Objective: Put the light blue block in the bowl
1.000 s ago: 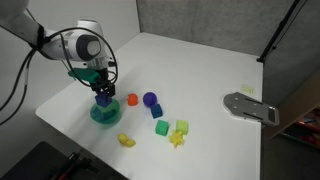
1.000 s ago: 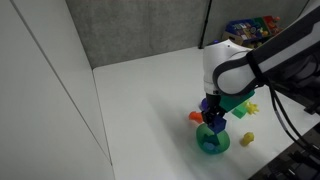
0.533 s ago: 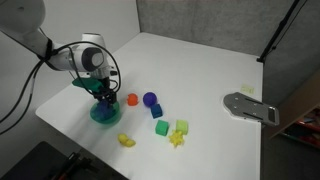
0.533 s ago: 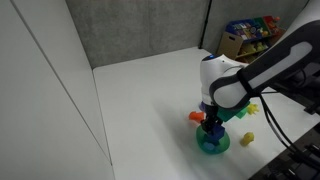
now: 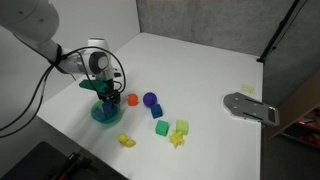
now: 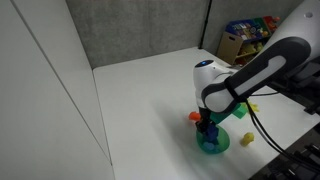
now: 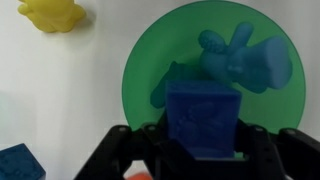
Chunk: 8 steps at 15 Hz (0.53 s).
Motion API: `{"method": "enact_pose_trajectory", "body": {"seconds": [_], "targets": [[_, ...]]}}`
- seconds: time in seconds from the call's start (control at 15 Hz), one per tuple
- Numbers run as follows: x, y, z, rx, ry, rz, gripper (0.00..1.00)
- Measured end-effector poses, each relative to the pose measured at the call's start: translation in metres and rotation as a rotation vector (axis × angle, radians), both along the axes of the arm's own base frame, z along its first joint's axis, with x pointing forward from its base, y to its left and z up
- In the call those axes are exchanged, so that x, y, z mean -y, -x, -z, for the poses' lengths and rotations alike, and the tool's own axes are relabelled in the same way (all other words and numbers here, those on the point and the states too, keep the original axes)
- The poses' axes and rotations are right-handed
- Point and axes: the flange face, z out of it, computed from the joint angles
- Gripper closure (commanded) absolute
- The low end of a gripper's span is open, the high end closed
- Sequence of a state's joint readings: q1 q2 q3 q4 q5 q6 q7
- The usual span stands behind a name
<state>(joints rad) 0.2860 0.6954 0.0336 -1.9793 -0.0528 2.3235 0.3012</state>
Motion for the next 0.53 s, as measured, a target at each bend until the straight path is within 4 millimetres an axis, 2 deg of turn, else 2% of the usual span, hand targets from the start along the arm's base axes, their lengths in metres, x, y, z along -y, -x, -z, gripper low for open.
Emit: {"method": "enact_pose_trajectory", "body": {"seconds": [0.53], "targets": [[0.005, -0.038, -0.003, 0.066, 0.035, 0.015, 0.76]]}}
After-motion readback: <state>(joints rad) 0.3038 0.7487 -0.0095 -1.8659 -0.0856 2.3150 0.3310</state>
